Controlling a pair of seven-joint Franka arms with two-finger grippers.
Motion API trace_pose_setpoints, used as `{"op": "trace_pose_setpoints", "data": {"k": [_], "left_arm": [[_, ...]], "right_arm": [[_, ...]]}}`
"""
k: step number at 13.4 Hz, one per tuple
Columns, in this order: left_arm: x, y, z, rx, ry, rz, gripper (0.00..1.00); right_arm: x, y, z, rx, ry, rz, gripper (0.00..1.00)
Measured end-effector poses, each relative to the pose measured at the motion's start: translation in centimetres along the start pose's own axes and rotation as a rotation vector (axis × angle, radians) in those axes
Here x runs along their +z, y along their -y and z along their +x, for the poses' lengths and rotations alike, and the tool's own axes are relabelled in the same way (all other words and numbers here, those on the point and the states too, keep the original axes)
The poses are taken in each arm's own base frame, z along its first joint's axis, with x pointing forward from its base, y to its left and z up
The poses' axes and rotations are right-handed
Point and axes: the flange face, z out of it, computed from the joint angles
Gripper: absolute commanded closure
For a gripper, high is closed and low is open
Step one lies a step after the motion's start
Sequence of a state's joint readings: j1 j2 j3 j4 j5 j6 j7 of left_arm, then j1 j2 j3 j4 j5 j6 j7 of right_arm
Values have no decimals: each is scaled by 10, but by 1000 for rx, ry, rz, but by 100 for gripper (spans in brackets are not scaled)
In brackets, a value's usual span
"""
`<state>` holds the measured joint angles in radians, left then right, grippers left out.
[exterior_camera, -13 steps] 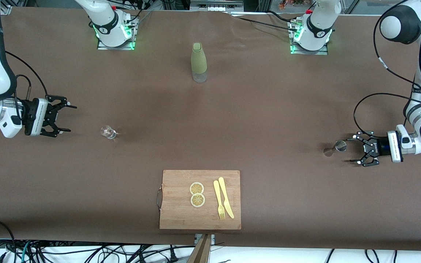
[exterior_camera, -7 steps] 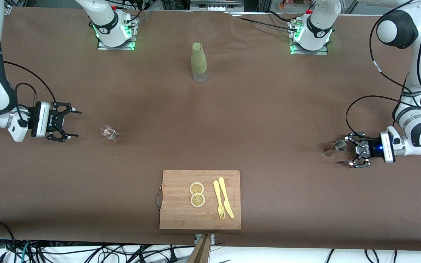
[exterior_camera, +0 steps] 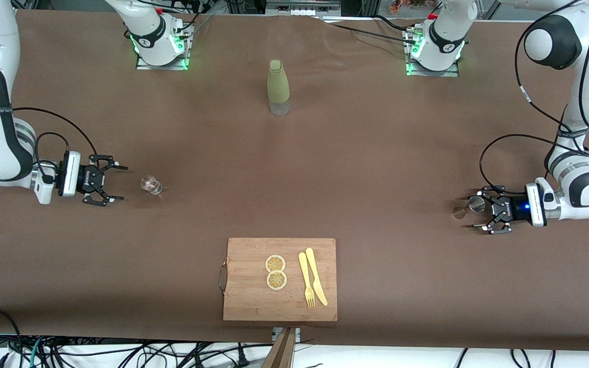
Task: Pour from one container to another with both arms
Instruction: 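Lower the right gripper to the glass cup while the left gripper reaches the jigger, then close the right gripper on the glass cup while the left gripper grasps the jigger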
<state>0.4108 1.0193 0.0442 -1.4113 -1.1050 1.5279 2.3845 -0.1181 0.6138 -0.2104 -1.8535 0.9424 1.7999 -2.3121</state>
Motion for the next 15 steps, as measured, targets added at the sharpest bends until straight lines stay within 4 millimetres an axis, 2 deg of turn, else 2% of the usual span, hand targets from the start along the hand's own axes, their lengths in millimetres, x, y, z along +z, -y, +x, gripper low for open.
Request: {"op": "trace_pose_setpoints", "data": {"k": [3, 4, 6, 9, 13, 15], "left_arm": [[5, 1, 2, 8, 1, -7, 24], [5, 1, 2, 12, 1, -8, 24], [5, 1, 2, 16, 1, -8, 29], [5, 1, 2, 19, 1, -8, 55], [6, 1, 2, 40, 1, -9, 58], [8, 2, 3, 43, 1, -12, 66]], "right_arm": [[18, -1, -30, -26, -58, 3, 1], [22, -2, -35, -30, -73, 3, 1], [31, -1, -37, -31, -105, 24, 1], [42, -1, -40, -49, -138, 26, 1], [57, 2, -45, -63, -199, 36, 1], [66, 2, -48, -68, -220, 40, 1]]}}
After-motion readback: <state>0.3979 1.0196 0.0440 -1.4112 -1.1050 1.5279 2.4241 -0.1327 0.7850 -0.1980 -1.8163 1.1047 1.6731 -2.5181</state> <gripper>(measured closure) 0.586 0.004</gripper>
